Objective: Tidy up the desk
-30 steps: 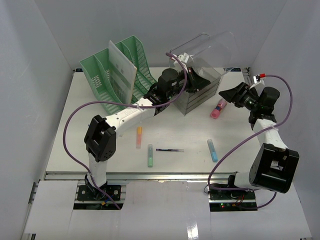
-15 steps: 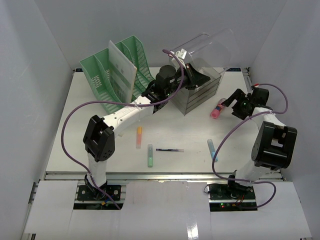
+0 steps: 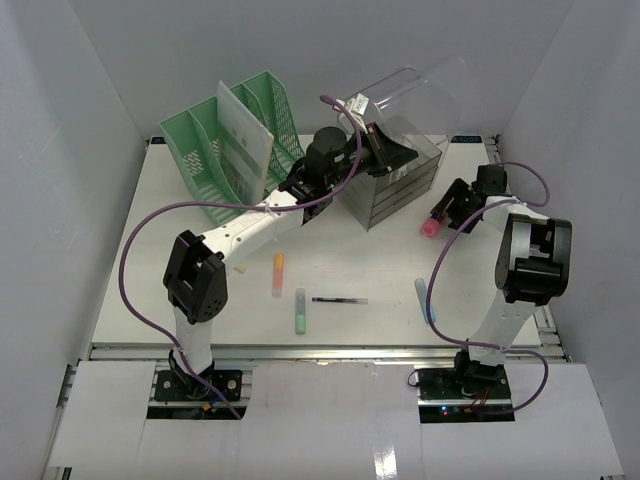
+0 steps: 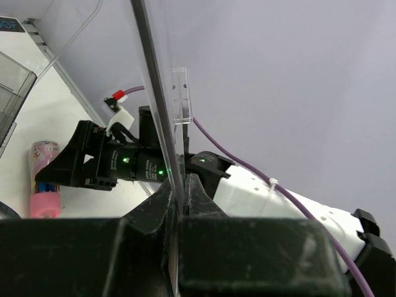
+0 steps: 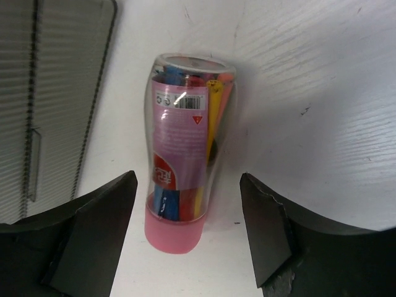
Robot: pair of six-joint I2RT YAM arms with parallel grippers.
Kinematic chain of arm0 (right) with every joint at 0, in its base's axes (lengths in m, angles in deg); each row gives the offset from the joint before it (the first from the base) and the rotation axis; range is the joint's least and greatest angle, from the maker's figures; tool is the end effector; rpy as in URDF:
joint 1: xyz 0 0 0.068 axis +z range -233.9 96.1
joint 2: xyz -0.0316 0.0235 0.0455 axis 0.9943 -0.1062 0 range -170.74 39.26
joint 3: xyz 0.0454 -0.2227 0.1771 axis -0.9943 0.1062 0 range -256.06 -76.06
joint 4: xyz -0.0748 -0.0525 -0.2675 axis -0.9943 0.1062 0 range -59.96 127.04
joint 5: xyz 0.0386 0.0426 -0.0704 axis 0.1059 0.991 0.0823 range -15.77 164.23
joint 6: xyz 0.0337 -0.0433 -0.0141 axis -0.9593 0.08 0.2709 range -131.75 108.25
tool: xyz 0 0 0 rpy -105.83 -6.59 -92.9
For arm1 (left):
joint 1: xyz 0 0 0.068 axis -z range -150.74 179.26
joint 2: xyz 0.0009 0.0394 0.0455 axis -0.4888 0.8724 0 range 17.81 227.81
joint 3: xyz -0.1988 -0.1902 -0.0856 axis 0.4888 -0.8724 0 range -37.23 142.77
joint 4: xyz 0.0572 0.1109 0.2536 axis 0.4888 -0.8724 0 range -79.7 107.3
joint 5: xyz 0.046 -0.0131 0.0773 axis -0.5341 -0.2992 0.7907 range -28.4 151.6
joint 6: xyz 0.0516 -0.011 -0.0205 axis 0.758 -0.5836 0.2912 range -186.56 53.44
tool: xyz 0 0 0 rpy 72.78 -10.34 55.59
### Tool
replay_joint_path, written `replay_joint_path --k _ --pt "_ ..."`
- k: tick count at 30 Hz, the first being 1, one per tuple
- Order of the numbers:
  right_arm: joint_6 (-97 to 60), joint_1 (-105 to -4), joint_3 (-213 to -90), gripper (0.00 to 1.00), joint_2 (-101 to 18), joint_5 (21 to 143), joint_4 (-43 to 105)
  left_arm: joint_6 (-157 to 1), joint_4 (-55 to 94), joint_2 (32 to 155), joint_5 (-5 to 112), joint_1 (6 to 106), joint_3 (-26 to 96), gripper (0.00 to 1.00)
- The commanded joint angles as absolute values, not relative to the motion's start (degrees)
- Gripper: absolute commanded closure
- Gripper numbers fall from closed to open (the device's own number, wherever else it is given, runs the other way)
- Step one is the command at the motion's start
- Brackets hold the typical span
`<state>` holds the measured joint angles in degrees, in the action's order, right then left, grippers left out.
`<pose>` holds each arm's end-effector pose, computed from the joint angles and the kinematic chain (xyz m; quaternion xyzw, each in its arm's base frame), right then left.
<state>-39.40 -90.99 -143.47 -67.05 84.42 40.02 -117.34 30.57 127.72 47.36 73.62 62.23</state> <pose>0.4165 -0.0446 0.1757 0.2486 0.8994 0.1443 0.3294 0.3517 -0.3575 0.3926 0.0513 0.6881 -0.5882 0.4218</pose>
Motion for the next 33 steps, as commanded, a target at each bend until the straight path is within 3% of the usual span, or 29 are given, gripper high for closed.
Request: replay_joint_path --k 1,4,10,17,22,28,33 --pt "-40.4 -90.3 -145.7 0.29 -69.1 83.2 41.3 -117.0 35.6 120.4 48.3 72.5 62.7 1.0" --pt "-40.6 -90.1 -146.1 0.3 -70.1 83.5 41.3 -117.1 35.7 120.4 48.2 72.5 62.7 1.0" --pt "-40.4 -90.2 -145.7 0.42 -70.5 83.3 40.9 -117.4 35.7 120.6 48.0 72.5 62.6 1.0" --pt "-39.8 -91.2 -143.0 0.71 -66.8 87.9 36.8 -118.3 36.4 120.4 48.0 72.5 62.3 1.0" --pt "-39.7 -93.2 -136.1 0.9 -58.1 100.2 25.7 -118.9 36.9 119.9 48.2 72.4 62.4 1.0" --pt "-47.1 -93.3 -129.3 0.92 -50.8 115.6 11.4 -120.2 38.3 119.5 48.6 72.3 62.3 1.0" --pt "-55.0 -92.0 -129.9 0.92 -49.2 119.6 3.6 -121.4 39.7 119.7 48.9 72.2 62.6 1.0"
